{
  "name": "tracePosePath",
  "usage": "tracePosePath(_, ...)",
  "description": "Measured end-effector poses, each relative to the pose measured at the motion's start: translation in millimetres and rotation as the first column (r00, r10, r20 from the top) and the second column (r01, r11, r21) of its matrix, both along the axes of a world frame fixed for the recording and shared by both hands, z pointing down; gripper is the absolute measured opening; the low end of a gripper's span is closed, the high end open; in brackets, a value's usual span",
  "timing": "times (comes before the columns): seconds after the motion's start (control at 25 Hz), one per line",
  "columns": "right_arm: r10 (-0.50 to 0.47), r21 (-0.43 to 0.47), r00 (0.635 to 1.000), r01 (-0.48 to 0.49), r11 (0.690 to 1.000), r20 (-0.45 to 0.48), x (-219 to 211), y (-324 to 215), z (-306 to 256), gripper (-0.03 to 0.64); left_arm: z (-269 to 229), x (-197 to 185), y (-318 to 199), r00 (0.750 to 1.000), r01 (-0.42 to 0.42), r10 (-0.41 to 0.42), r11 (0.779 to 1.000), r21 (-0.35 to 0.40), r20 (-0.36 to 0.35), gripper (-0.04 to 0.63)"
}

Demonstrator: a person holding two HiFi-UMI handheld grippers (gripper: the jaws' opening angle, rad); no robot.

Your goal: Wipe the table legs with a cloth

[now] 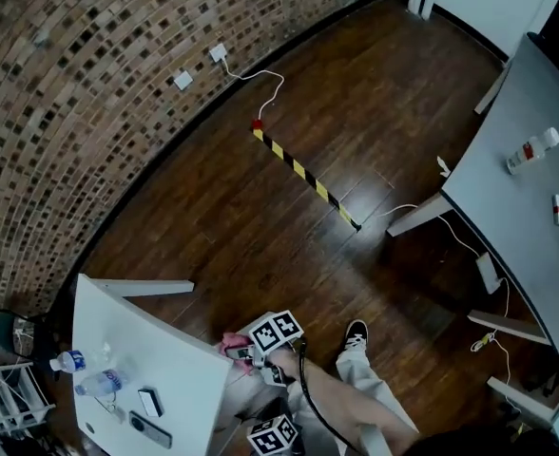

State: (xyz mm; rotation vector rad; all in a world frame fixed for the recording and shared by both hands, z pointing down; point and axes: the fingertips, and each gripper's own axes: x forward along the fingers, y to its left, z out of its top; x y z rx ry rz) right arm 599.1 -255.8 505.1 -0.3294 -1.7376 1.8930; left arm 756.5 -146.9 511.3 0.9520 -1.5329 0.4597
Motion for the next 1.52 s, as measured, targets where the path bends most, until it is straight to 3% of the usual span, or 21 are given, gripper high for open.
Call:
tracePosePath(0.28,-0.105,0.147,0.987,0.123,0.981,-0.123,34.3,-16.3,-5.0,0.089,-66.8,-13.2,-49.9,0.988,0.094,-0.108,0.987,0.128,0.109,-0.003)
tracePosePath(0.44,-0.13,0.221,0.972,0.173,0.96,-0.196,43.7,-24.6,-18.7,0.091,-81.0,-33.0,-49.5,0.981,0.097,-0.123,0.981,0.168,0.149,-0.003)
tracePosePath(0.6,-0.204,0.281,0.944,0.276,0.919,-0.258,49.5,-27.9,-29.1,0.091,-90.7,-56.5,-54.0,0.973,0.151,-0.177,0.974,0.169,0.147,-0.003)
tracePosePath(0.76,-0.297,0.31,0.921,0.367,0.877,-0.251,33.0,-33.1,-41.7,0.087,-92.4,-82.0,-71.8,0.968,0.194,-0.219,0.963,0.187,0.125,-0.003)
tracePosePath(0.84,-0.382,0.327,0.889,0.451,0.831,-0.253,29.7,-30.2,-45.3,0.087,-94.2,-90.4,-83.1,0.969,0.193,-0.218,0.962,0.194,0.117,-0.003)
tracePosePath(1.0,-0.543,0.336,0.786,0.618,0.711,-0.296,32.7,-22.9,-43.8,0.084,-102.9,-108.8,-98.5,0.975,0.162,-0.187,0.967,0.198,0.116,-0.003)
tracePosePath(1.16,-0.642,0.338,0.686,0.727,0.598,-0.341,16.9,-32.1,-36.2,0.081,-103.5,-136.6,-105.2,0.976,0.173,-0.193,0.97,0.173,0.104,-0.003)
tracePosePath(1.32,-0.717,0.316,0.59,0.806,0.5,-0.371,8.1,-25.8,-25.4,0.081,-95.7,-146.6,-107.7,0.973,0.215,-0.224,0.965,0.15,0.046,-0.003)
tracePosePath(1.44,-0.76,0.321,0.497,0.864,0.388,-0.419,-9.2,-26.7,-17.1,0.078,-95.4,-169.4,-109.4,0.963,0.265,-0.269,0.956,0.126,0.012,-0.003)
tracePosePath(1.52,-0.786,0.314,0.428,0.897,0.31,-0.447,-13.8,-27.1,-12.0,0.078,-97.1,-177.8,-109.0,0.947,0.321,-0.32,0.938,0.131,-0.025,-0.003)
